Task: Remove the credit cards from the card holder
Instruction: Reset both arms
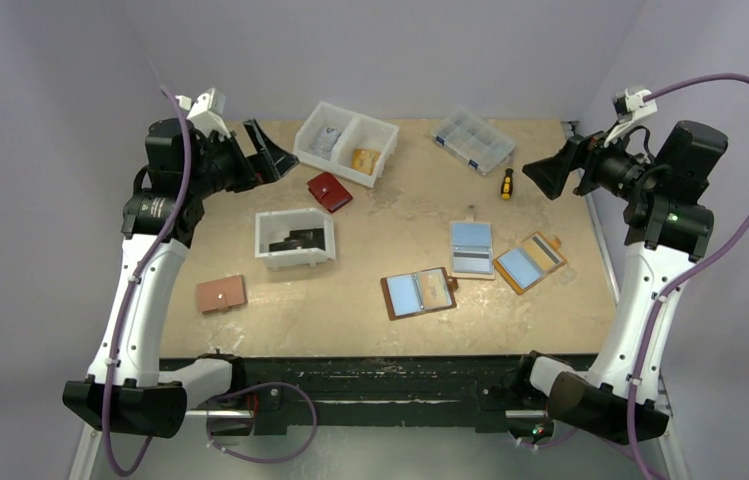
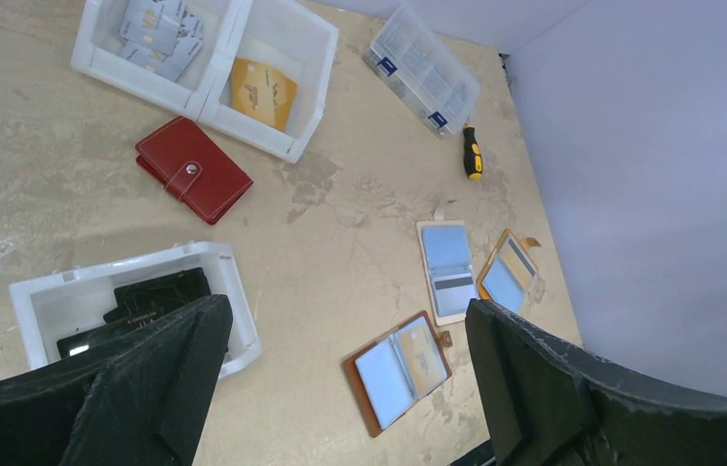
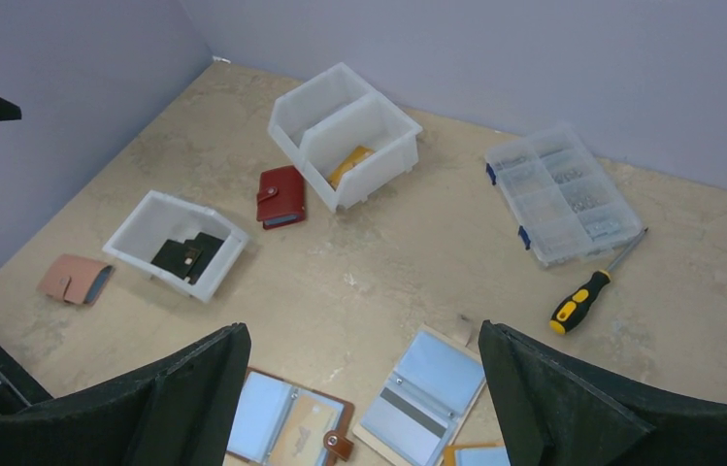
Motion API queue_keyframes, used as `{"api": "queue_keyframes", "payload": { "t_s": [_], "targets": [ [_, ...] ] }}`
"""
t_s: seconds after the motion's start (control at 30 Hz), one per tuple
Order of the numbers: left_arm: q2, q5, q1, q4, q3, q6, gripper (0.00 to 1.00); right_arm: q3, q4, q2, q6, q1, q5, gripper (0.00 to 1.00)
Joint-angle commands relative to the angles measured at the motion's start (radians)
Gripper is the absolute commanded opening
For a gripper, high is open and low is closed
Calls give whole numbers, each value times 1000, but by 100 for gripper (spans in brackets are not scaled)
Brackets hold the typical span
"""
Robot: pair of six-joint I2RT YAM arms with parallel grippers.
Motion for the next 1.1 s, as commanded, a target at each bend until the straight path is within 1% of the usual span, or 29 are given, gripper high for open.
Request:
{"api": "queue_keyframes", "payload": {
  "t_s": [0.0, 0.5, 1.07],
  "targets": [
    [12, 29, -7, 54, 0, 10, 99, -7, 35, 1, 23, -16, -50, 99],
    [29, 50, -7, 73, -1, 7, 99, -15, 51, 2, 42, -39, -75, 99],
    [33, 54, -7, 78, -4, 12, 99, -19, 59, 10, 44, -46, -69, 99]
  ]
}}
